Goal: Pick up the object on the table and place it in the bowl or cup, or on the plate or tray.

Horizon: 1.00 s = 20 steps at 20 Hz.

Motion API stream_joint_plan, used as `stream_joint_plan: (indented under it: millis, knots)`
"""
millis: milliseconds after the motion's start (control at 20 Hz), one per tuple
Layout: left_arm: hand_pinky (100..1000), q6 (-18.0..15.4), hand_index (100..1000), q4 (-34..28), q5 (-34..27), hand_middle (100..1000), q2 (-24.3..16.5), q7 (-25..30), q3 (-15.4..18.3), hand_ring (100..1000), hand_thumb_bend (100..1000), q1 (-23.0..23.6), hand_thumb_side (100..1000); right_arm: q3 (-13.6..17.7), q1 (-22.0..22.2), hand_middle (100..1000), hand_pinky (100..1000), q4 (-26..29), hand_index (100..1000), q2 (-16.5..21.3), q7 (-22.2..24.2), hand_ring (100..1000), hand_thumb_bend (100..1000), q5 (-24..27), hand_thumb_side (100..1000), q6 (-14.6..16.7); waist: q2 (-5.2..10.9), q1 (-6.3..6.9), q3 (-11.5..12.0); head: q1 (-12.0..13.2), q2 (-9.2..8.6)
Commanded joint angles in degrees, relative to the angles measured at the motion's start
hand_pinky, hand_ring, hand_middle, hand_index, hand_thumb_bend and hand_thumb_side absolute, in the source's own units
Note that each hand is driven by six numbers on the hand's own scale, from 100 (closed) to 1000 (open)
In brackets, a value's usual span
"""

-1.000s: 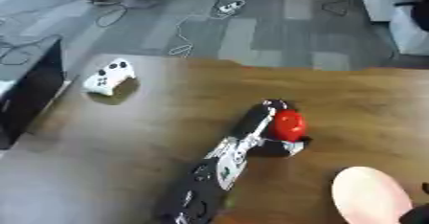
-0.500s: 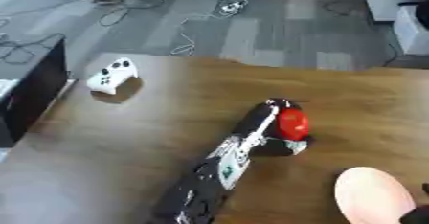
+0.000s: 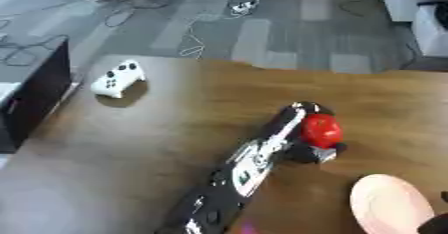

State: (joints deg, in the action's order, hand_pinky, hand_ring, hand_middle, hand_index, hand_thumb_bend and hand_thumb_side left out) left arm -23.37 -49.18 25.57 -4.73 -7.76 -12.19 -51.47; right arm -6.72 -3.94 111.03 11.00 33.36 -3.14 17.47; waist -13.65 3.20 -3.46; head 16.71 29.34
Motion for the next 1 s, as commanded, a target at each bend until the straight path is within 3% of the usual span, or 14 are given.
stream_joint_plan:
  millis: [50, 200, 300, 450, 550, 600, 650, 950, 1000]
  knots:
    - [100, 0.32, 562, -1.37, -4.21, 376, 0.79, 2.61, -1.86, 263, 100, -1.16, 477, 0.91, 0.53, 653, 487, 0.52, 1000, 0.40, -0.77, 605, 100, -0.77, 787, 0.09, 1.57, 0.35, 0.31, 0.19, 0.72]
    - [100, 0.49, 564, -0.14, -8.44, 378, 1.14, 4.70, -3.64, 267, 100, -1.87, 550, 1.65, 1.15, 653, 486, 0.34, 1000, 0.78, -1.59, 605, 100, -1.65, 787, 0.17, 1.99, 1.02, 0.56, -0.10, 1.32]
    - [100, 0.45, 565, 0.07, -11.56, 378, 1.33, 5.68, -5.05, 269, 100, -2.21, 519, 2.21, 1.65, 654, 486, 0.30, 1000, 0.92, -2.22, 605, 100, -2.36, 796, 0.30, 2.20, 1.37, 0.45, -0.26, 1.63]
    - [100, 0.27, 566, -0.91, -14.40, 381, 2.11, 6.85, -7.28, 272, 100, -2.22, 550, 3.02, 2.43, 653, 486, 0.48, 1000, 0.98, -3.23, 604, 100, -3.42, 778, 0.60, 2.42, 1.75, -0.07, -0.19, 2.02]
    - [100, 0.20, 566, -1.54, -14.85, 382, 2.83, 7.58, -8.33, 274, 100, -2.09, 545, 3.43, 2.98, 653, 485, 0.70, 1000, 1.01, -3.82, 604, 100, -4.13, 776, 0.86, 2.50, 1.92, -0.54, -0.09, 2.24]
    - [100, 0.13, 566, -1.74, -14.77, 382, 3.17, 7.82, -8.63, 274, 100, -2.01, 466, 3.46, 3.20, 653, 485, 0.90, 1000, 0.93, -4.04, 604, 100, -4.24, 794, 1.16, 2.52, 1.98, -0.77, -0.01, 2.31]
    - [100, 0.03, 567, -1.86, -14.59, 383, 3.48, 7.98, -8.82, 274, 100, -1.90, 542, 3.59, 3.41, 653, 485, 0.89, 1000, 0.90, -4.19, 604, 100, -4.52, 782, 1.23, 2.50, 2.02, -1.10, -0.05, 2.39]
    - [100, -1.24, 566, -2.15, -12.73, 383, 5.28, 7.96, -9.32, 274, 100, -0.78, 547, 3.65, 4.17, 652, 485, 0.78, 1000, -0.24, -4.51, 604, 100, -6.54, 818, 1.46, 2.10, 2.07, -2.50, -0.05, 2.67]
    - [100, -1.49, 566, -2.13, -12.41, 383, 5.57, 7.90, -9.36, 274, 100, -0.51, 595, 3.64, 4.34, 652, 485, 0.77, 1000, -0.50, -4.52, 604, 100, -6.92, 828, 1.58, 2.00, 2.01, -2.71, 0.09, 2.67]
